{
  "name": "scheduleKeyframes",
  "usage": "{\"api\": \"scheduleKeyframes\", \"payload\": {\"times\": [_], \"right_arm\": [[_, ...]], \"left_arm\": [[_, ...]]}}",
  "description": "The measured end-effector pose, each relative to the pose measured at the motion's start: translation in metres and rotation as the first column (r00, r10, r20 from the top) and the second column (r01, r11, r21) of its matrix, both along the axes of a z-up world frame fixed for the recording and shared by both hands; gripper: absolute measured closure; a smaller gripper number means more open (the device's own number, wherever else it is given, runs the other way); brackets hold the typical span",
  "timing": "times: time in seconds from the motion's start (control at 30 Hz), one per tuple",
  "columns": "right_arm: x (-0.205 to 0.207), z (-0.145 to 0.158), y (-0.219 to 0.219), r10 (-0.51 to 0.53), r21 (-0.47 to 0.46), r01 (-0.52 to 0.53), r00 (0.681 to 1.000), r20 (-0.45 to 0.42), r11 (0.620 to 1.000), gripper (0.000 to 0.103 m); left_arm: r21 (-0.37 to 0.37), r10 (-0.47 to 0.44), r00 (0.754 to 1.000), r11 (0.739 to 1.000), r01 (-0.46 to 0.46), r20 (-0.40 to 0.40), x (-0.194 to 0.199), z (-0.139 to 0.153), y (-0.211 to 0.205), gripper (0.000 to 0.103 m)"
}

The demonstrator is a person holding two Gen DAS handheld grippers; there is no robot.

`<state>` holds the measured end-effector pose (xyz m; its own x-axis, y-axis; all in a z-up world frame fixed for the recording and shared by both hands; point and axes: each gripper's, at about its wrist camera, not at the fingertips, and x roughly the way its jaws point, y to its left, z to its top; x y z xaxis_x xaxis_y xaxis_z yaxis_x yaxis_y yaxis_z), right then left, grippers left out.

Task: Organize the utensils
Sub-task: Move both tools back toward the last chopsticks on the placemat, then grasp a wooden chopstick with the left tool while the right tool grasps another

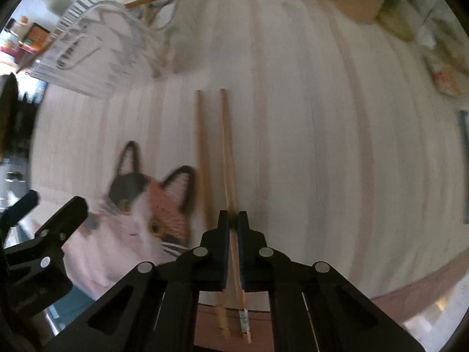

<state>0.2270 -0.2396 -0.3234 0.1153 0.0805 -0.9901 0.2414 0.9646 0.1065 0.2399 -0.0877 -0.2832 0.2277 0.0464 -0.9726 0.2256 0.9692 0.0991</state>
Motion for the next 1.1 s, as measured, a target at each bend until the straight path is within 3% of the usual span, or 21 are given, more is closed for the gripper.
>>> {"api": "scheduleKeyframes", "payload": {"times": [0.2,0.37,0.43,0.47,0.53,0.57,0.63,0.67,0.7,0.93,1.1], "right_arm": [[-0.022,0.008,-0.044,-0.067,-0.061,0.065,0.997,-0.023,0.996,0.098],[-0.04,0.012,-0.09,-0.166,-0.023,0.165,0.985,-0.036,0.986,0.098],[-0.047,0.01,-0.105,-0.214,0.018,0.216,0.975,-0.052,0.976,0.097],[-0.05,0.009,-0.11,-0.231,0.036,0.233,0.972,-0.053,0.972,0.097],[-0.055,0.011,-0.115,-0.253,0.052,0.255,0.967,-0.045,0.966,0.097],[-0.058,0.012,-0.117,-0.255,0.052,0.257,0.966,-0.041,0.965,0.097],[-0.061,0.013,-0.117,-0.255,0.048,0.257,0.966,-0.037,0.965,0.096],[-0.061,0.013,-0.118,-0.252,0.044,0.253,0.967,-0.035,0.966,0.096],[-0.061,0.015,-0.118,-0.246,0.04,0.248,0.969,-0.035,0.968,0.096],[-0.065,0.015,-0.091,-0.164,-0.027,0.164,0.986,-0.019,0.986,0.096],[-0.064,0.017,-0.069,-0.109,0.014,0.109,0.994,-0.01,0.994,0.096]], "left_arm": [[-0.043,-0.072,0.994,0.997,0.069,-0.085,-0.012,-0.017,-0.049,0.001],[-0.092,-0.143,0.977,0.987,0.13,-0.16,-0.021,-0.034,-0.088,0.006],[-0.095,-0.159,0.971,0.985,0.144,-0.178,-0.024,-0.039,-0.097,0.016],[-0.09,-0.163,0.969,0.985,0.149,-0.183,-0.026,-0.042,-0.1,0.029],[-0.07,-0.178,0.971,0.983,0.168,-0.16,-0.028,-0.042,-0.105,0.034],[-0.072,-0.186,0.971,0.982,0.177,-0.15,-0.03,-0.04,-0.107,0.042],[-0.072,-0.198,0.971,0.979,0.189,-0.136,-0.031,-0.036,-0.11,0.066],[-0.069,-0.202,0.97,0.979,0.194,-0.137,-0.032,-0.034,-0.111,0.086],[-0.065,-0.201,0.969,0.979,0.194,-0.141,-0.033,-0.034,-0.111,0.096],[0.018,-0.118,0.983,0.992,0.122,-0.138,-0.033,-0.035,-0.075,0.098],[0.04,-0.026,0.987,0.999,0.033,-0.158,-0.038,-0.036,-0.041,0.098]]}}
